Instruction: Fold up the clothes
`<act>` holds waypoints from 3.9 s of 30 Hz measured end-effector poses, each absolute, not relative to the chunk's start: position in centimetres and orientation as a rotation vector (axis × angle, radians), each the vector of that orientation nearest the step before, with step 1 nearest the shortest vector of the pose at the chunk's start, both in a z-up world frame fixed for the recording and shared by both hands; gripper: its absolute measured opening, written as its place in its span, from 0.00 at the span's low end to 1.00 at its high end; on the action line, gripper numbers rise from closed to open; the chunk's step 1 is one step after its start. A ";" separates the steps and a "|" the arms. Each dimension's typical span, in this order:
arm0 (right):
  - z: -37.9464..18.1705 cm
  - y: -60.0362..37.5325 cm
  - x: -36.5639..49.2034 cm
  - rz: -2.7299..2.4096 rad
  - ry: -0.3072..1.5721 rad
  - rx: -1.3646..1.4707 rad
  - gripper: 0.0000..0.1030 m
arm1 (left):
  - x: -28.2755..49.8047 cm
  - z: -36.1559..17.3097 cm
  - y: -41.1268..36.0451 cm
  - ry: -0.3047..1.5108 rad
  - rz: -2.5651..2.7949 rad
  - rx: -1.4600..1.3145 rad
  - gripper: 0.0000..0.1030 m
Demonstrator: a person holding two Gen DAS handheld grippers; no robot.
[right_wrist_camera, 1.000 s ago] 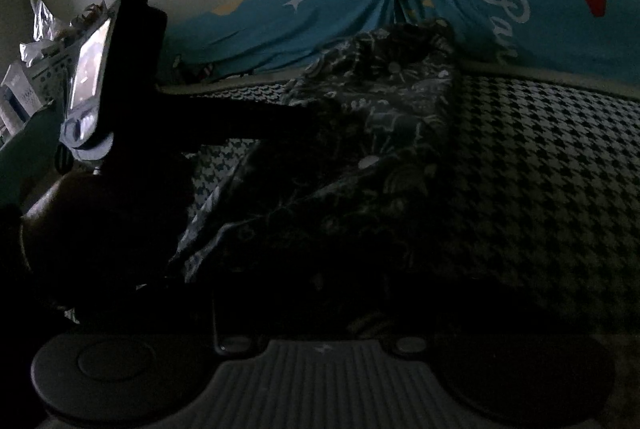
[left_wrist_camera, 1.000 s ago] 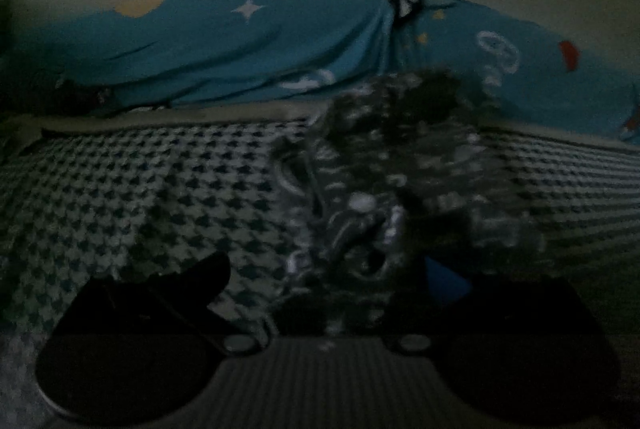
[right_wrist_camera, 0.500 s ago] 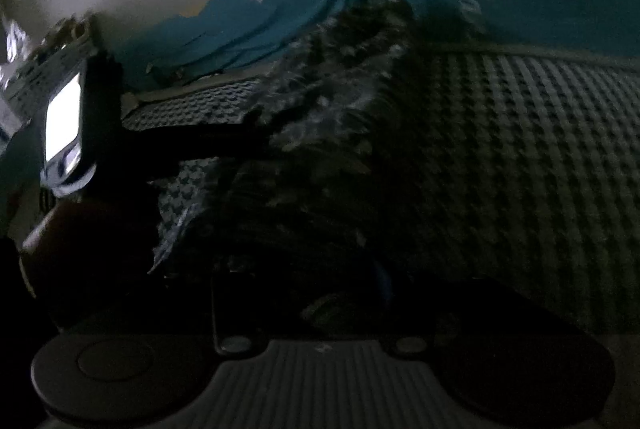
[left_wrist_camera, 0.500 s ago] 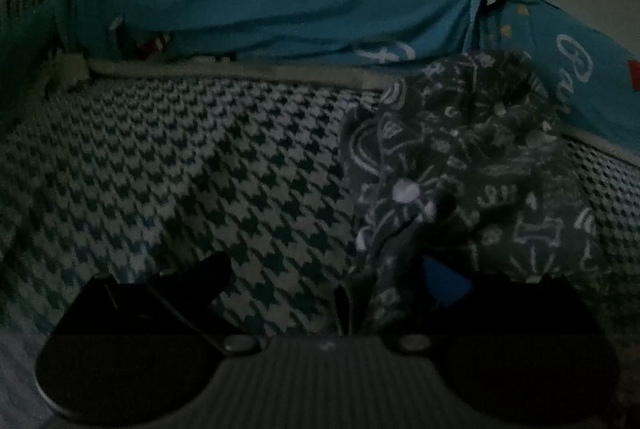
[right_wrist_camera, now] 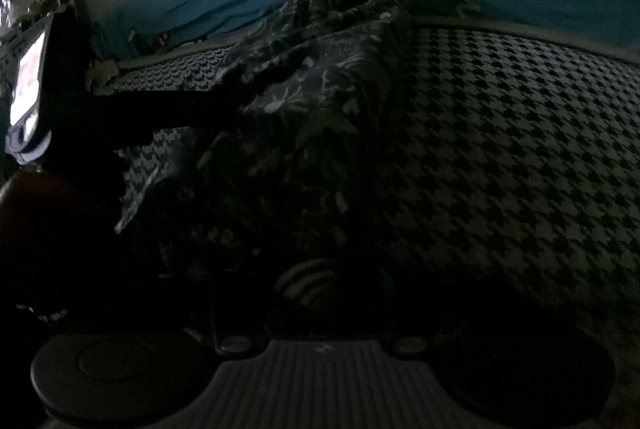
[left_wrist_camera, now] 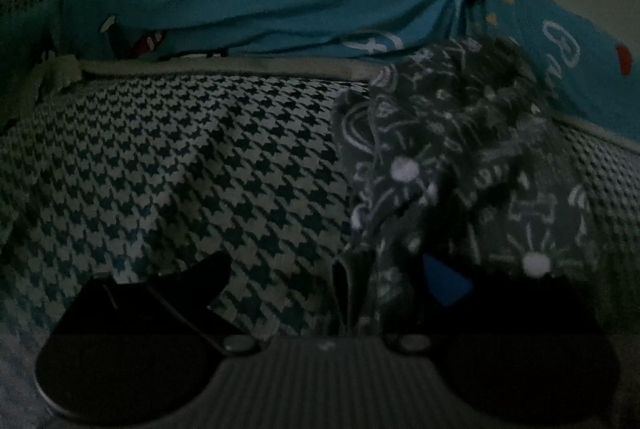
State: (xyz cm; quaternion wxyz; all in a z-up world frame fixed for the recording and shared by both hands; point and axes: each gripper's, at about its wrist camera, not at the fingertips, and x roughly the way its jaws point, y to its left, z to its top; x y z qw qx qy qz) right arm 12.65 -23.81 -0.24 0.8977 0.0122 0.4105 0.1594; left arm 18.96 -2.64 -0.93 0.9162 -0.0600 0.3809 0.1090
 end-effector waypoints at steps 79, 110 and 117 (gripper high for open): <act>-1.0 -23.0 0.1 0.318 0.848 0.047 0.62 | 0.2 0.1 -5.7 0.811 0.156 -0.127 1.00; 3.1 -27.6 8.4 0.368 0.792 0.185 0.62 | 4.8 2.1 -6.3 0.791 0.127 -0.176 1.00; 3.0 -27.4 11.0 0.360 0.803 0.156 0.62 | 7.2 2.4 -7.2 0.796 0.130 -0.157 1.00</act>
